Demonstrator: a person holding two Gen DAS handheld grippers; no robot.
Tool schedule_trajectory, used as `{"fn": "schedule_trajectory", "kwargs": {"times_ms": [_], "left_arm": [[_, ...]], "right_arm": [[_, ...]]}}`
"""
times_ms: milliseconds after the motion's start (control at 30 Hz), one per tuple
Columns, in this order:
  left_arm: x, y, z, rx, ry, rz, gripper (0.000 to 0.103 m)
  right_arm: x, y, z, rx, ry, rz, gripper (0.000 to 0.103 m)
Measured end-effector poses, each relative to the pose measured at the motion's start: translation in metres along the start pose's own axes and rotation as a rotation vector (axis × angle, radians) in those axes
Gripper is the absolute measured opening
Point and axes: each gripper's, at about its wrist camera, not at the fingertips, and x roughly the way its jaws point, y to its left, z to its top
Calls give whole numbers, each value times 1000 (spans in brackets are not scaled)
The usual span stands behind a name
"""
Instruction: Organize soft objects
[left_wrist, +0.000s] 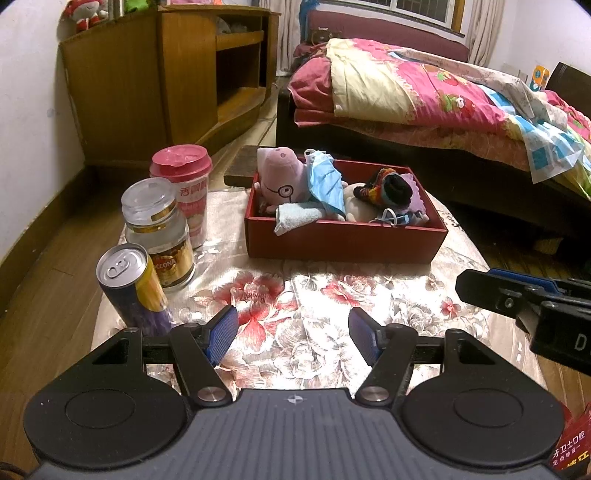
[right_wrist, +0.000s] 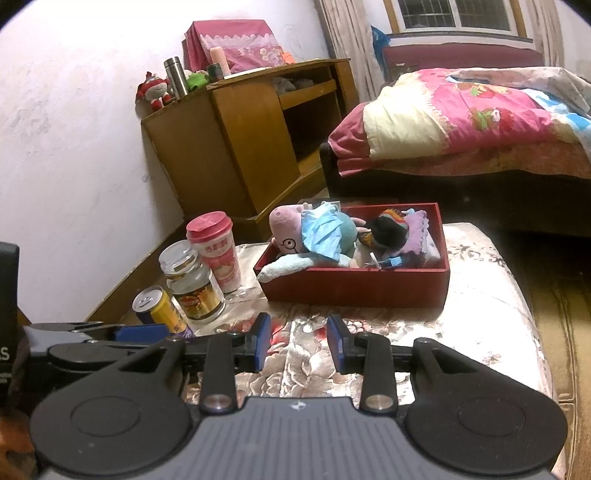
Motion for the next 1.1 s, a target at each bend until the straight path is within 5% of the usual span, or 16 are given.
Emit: {"fn": "schedule_trajectory", "kwargs": {"times_ms": [1100], "left_arm": [[7,-2,-7,-44,32,-23,71]], "right_arm": [[12,-1,-8,-11,30,-48,17]]}}
